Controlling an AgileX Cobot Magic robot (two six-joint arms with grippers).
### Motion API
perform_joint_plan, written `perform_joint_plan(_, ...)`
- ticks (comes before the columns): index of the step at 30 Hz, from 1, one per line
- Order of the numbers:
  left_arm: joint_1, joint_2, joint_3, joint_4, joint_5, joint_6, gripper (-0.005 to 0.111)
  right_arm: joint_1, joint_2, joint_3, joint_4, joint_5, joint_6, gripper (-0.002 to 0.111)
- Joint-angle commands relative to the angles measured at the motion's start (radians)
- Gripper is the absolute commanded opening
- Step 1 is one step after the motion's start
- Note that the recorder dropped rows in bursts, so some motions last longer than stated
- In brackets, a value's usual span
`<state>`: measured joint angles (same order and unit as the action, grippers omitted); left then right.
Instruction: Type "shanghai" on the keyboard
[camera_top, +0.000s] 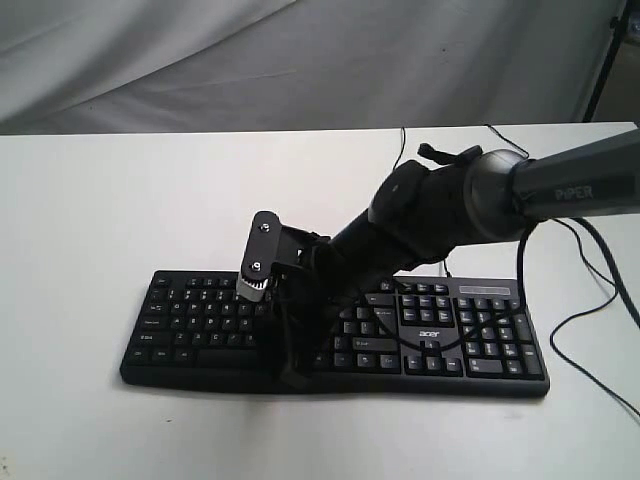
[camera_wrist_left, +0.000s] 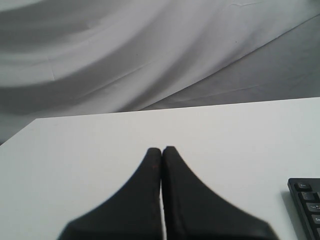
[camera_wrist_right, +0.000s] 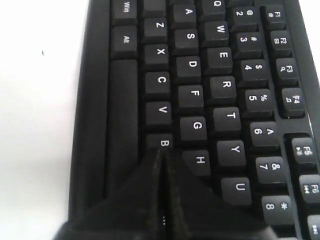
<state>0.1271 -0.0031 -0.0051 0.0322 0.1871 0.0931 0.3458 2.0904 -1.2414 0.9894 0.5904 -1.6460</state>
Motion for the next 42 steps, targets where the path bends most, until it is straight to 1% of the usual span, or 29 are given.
perform_joint_plan(1,-0.004,0.003,0.005,-0.001,-0.003,-0.003,0.001,-0.006,0.003,-0.002,-0.003,-0.005,-0.008,0.0)
perform_joint_plan(6,-0.004,0.003,0.005,-0.001,-0.003,-0.003,0.001,-0.006,0.019,-0.002,-0.014,-0.017,-0.008,0.0)
perform_joint_plan(13,-0.004,0.003,0.005,-0.001,-0.003,-0.003,0.001,-0.006,-0.043,-0.002,-0.011,-0.017,0.005,0.0)
perform_joint_plan(29,-0.004,0.003,0.005,-0.001,-0.003,-0.003,0.001,-0.006,-0.044,-0.002,-0.011,-0.017,0.008,0.0)
perform_joint_plan(34,-0.004,0.003,0.005,-0.001,-0.003,-0.003,0.001,-0.004,-0.033,-0.005,0.023,-0.017,0.008,0.0)
perform_joint_plan(39,-0.004,0.003,0.005,-0.001,-0.003,-0.003,0.001,0.04,-0.023,-0.005,0.03,-0.103,0.004,0.0)
perform_joint_plan(42,-0.004,0.003,0.005,-0.001,-0.003,-0.003,0.001,0.043,-0.023,-0.005,0.03,-0.124,0.004,0.0)
